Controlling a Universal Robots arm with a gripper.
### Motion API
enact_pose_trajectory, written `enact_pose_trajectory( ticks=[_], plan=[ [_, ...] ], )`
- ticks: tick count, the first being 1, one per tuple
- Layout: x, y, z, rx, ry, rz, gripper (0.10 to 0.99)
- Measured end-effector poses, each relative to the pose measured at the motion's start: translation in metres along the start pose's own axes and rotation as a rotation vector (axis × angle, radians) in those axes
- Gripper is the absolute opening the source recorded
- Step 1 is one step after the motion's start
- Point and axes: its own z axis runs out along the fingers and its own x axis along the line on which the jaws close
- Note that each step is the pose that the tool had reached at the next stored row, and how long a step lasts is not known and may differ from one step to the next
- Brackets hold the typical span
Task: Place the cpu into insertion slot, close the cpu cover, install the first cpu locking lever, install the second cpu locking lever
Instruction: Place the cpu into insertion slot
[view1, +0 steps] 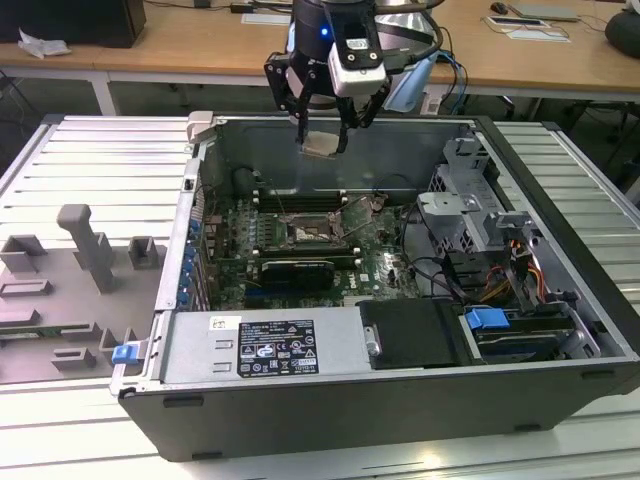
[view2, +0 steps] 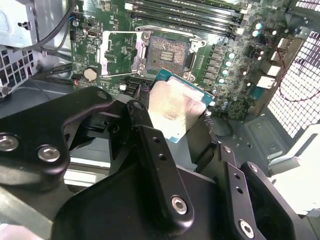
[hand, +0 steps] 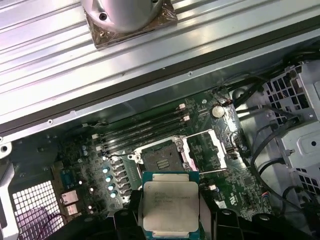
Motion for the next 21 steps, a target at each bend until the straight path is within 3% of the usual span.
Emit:
enact_pose_trajectory(
  ticks=[21],
  plan=[
    [0.0,-0.0001,0.0013,-0.003,-0.0132,0.148,0.537]
  ],
)
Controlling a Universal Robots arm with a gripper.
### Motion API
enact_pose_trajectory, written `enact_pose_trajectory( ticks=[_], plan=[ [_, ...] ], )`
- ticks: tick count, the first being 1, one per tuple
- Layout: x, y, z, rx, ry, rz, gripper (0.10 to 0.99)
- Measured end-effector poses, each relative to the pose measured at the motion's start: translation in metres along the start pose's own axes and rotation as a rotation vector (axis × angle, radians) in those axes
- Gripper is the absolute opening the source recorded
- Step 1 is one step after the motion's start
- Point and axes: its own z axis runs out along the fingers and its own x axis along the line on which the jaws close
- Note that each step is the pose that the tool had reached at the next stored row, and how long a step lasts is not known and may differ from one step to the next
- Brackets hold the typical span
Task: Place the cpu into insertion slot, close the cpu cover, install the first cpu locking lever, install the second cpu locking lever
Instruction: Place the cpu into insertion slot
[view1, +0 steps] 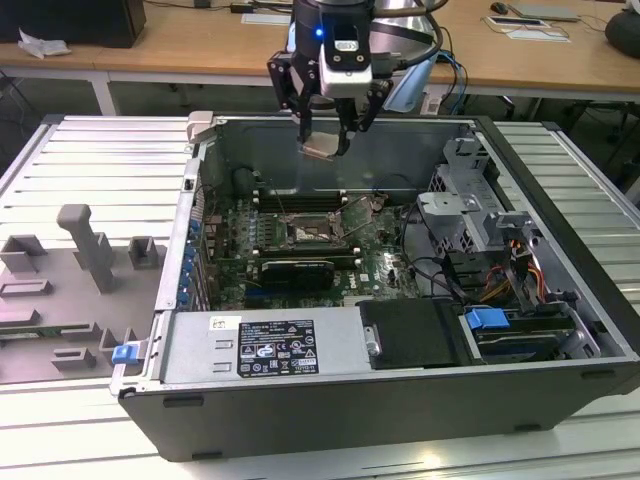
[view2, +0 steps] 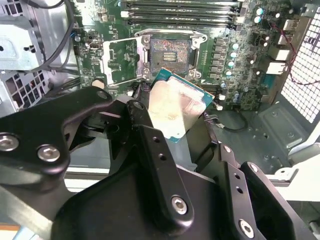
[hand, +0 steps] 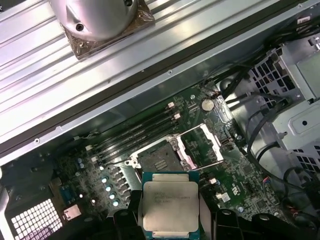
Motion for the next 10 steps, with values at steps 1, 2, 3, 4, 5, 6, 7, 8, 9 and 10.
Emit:
enact_pose_trajectory(
  ticks=[1,2,3,4,5,6,7,8,9,10],
  plan=[
    [0.0,0.0,0.0001,0.0,-0.0009,0.01,0.537],
    [0.0,0.0,0.0001,0.0,-0.0018,0.019,0.537],
    [0.0,0.0,0.0003,-0.001,-0.0025,0.028,0.537],
    [0.0,0.0,0.0003,-0.001,-0.0031,0.035,0.537],
    [0.0,0.0,0.0003,-0.001,-0.0035,0.039,0.537],
    [0.0,0.0,0.0004,-0.001,-0.0042,0.047,0.537],
    [0.0,0.0,0.0005,-0.001,-0.0046,0.051,0.537],
    [0.0,0.0,0.0005,-0.001,-0.005,0.056,0.537],
    [0.0,-0.0001,0.0006,-0.001,-0.0058,0.064,0.537],
    [0.0,-0.0001,0.0007,-0.001,-0.0064,0.072,0.537]
  ],
)
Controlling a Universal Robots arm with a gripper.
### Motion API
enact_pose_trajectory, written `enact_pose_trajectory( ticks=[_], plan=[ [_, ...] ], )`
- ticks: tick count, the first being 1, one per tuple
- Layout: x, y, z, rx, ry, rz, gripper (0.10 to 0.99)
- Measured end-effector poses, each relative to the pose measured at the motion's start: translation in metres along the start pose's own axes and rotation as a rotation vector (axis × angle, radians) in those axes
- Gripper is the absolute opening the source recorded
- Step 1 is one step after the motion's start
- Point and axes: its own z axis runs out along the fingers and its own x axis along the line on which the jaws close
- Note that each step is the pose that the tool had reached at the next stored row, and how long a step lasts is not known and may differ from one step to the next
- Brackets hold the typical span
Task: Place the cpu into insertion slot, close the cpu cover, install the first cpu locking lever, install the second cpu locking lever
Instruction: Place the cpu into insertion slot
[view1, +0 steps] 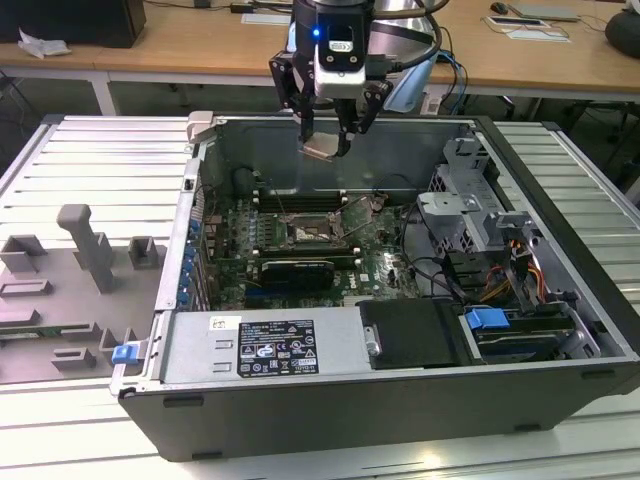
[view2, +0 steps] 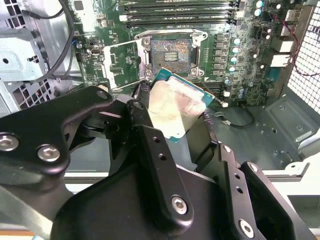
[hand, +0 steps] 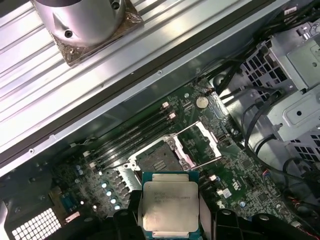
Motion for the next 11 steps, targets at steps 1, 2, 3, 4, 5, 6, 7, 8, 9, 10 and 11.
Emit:
enact_pose_trajectory(
  ticks=[1,2,3,4,5,6,7,8,9,10,11],
  plan=[
    [0.0,0.0,0.0001,0.0,-0.0008,0.008,0.537],
    [0.0,0.0,0.0002,0.0,-0.0012,0.013,0.537],
    [0.0,0.0,0.0003,0.0,-0.0017,0.018,0.537],
    [0.0,0.0,0.0004,0.0,-0.0023,0.026,0.537],
    [0.0,0.0,0.0005,-0.001,-0.003,0.033,0.537],
    [0.0,-0.0001,0.0006,-0.001,-0.0036,0.039,0.537],
    [0.0,-0.0001,0.0008,-0.001,-0.004,0.044,0.537],
    [0.0,-0.0001,0.0011,-0.001,-0.0052,0.057,0.537],
    [0.0,-0.0002,0.0016,-0.002,-0.0072,0.08,0.537],
    [0.0,-0.0002,0.0018,-0.002,-0.0088,0.097,0.537],
    [-0.0001,-0.0002,0.002,-0.002,-0.01,0.11,0.537]
  ],
)
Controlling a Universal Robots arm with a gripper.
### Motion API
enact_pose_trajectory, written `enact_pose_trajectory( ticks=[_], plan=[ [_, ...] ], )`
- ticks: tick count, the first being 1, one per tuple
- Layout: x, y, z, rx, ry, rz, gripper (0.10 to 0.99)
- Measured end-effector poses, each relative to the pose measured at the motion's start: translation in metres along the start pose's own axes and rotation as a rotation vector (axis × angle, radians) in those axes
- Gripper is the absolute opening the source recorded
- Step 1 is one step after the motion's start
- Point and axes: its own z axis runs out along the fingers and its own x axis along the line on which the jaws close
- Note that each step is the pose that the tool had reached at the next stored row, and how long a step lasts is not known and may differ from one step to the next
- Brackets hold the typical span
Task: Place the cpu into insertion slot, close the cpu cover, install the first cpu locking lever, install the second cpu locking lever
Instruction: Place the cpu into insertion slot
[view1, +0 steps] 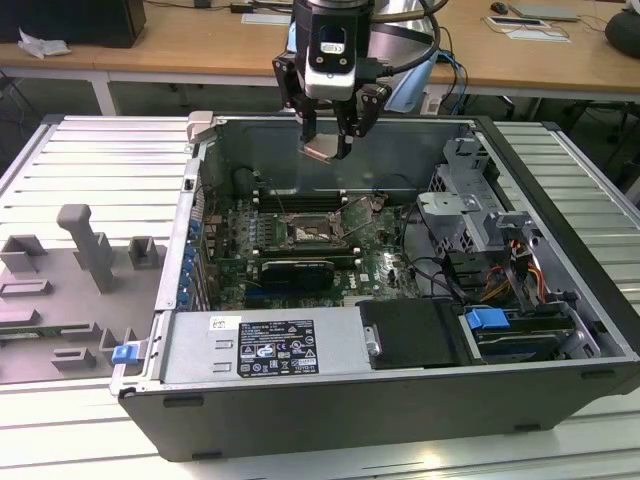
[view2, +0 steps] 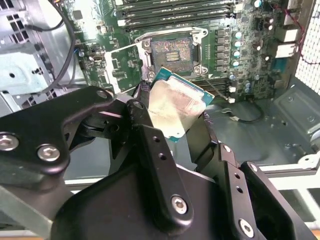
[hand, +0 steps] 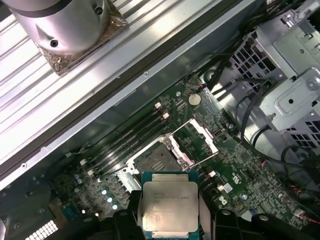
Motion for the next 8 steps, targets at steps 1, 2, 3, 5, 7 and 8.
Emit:
enact_pose_trajectory(
  ticks=[1,2,3,5,7,8],
  plan=[
    [0.0,0.0,0.0002,0.0,-0.0011,0.013,0.537],
    [0.0,0.0,0.0004,-0.001,-0.0022,0.025,0.537],
    [0.0,0.0,0.0008,-0.001,-0.0034,0.038,0.537],
    [0.0,-0.0001,0.0018,-0.001,-0.0049,0.055,0.537],
    [0.0,-0.0002,0.0027,-0.001,-0.0054,0.057,0.537],
    [-0.0001,-0.0002,0.003,-0.001,-0.0055,0.057,0.537]
  ],
)
